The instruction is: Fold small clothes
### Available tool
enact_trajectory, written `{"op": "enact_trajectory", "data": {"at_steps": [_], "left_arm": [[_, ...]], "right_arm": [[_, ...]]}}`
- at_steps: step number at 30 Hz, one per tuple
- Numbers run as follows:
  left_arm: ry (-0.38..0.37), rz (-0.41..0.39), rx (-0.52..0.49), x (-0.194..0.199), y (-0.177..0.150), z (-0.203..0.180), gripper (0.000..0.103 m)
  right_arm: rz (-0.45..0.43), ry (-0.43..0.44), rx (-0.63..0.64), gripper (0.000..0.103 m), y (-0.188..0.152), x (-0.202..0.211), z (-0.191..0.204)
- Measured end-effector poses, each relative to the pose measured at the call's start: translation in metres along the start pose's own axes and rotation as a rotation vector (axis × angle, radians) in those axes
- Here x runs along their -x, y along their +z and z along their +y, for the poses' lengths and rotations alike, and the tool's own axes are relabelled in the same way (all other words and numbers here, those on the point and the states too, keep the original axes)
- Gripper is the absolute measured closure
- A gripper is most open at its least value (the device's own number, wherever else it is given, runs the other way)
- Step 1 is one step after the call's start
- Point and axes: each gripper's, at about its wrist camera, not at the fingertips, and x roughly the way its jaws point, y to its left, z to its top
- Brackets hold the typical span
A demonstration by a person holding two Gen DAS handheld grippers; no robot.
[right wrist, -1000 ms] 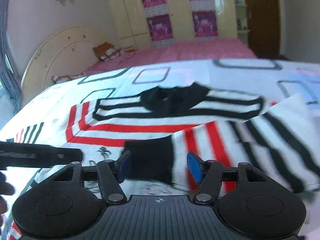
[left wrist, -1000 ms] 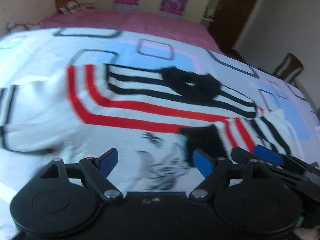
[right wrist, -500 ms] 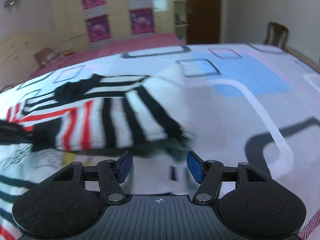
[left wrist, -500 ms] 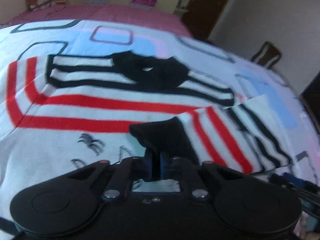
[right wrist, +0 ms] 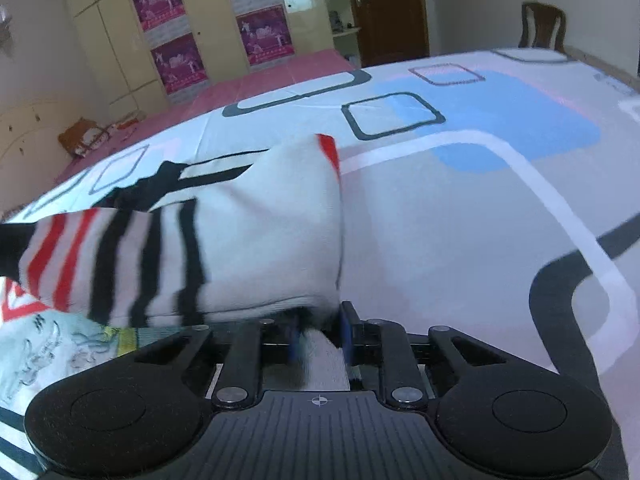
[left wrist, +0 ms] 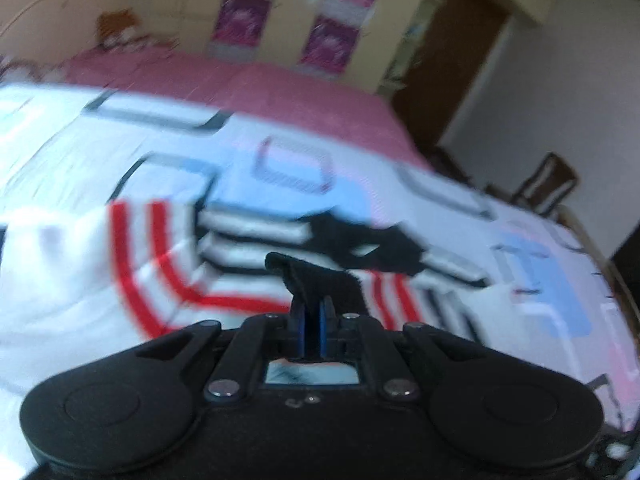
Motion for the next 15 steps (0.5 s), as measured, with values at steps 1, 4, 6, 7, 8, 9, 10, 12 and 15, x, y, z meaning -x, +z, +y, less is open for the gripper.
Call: {"op": "enact_trajectory", "data": {"at_steps": [1, 4, 6, 7, 8, 9, 10, 12, 15], "left_arm": [[0.018, 0.02, 0.001, -0.005, -0.005, 0.004, 0.096], [0.054, 0.07, -0.015, -0.02, -0.025, 0.008, 0.096], [0.079, 0.075, -0.042, -0.029, -0.036, 0.008, 0.096], [0.085, 0.071, -0.05, -0.031, -0.037, 0.008, 0.096], [0.091, 0.068, -0.061, -0.031, -0.037, 0.006, 0.096], [0.1, 0.072, -0.073, -0.031, -0.036, 0.003, 0.095], [0.112, 0.078, -0.086, -0.029, -0.034, 0.0, 0.092], [0.141, 0.056, -0.102, -0.021, -0.034, -0.003, 0.081], [0.145, -0.014, -0.086, -0.001, -0.028, -0.004, 0.075]], "right_arm": [[-0.006, 0.002, 0.0, 0.087, -0.001, 0.001, 0.0], [-0.041, -0.011, -0.002, 0.089, -0.003, 0.011, -0.003], [-0.006, -0.037, 0.01, 0.089, -0.007, 0.004, -0.006], [-0.011, -0.034, 0.011, 0.089, -0.009, 0.005, -0.006], [-0.006, -0.037, 0.024, 0.089, -0.009, 0.006, -0.005], [0.008, -0.031, 0.039, 0.089, -0.008, 0.007, -0.004], [0.015, -0.023, 0.042, 0.088, -0.006, 0.01, -0.005], [0.028, -0.008, 0.039, 0.088, -0.005, 0.019, -0.01], [-0.015, 0.002, 0.04, 0.052, -0.005, 0.041, -0.014]]}}
